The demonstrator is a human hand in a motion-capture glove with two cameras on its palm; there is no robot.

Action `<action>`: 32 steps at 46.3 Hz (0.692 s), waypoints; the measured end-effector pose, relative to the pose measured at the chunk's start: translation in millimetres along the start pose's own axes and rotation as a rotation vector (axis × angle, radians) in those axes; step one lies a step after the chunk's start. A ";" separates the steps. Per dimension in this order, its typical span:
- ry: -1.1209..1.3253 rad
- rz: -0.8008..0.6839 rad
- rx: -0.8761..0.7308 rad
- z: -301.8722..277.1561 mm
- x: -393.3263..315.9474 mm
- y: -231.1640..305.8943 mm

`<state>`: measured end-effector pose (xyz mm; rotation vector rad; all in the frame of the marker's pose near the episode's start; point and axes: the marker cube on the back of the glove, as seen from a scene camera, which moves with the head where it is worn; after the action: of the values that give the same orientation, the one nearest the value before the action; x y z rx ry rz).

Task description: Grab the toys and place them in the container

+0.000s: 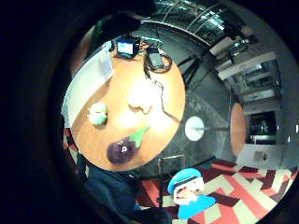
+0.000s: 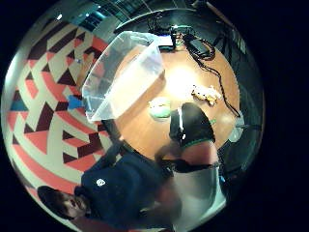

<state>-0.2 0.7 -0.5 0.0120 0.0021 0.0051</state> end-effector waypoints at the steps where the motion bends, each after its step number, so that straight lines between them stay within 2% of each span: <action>1: -0.001 0.001 0.004 -0.2 -0.1 0.1; 7: -0.014 -0.008 0.047 -1.3 -0.6 0.0; 15: -0.035 -0.049 0.026 6.9 3.0 -6.6; 23: -0.014 -0.089 -0.100 42.8 19.6 -23.6; 32: 0.039 -0.046 -0.209 97.5 47.3 -43.0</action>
<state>47.5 -43.2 96.3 -0.1971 0.0404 -0.0400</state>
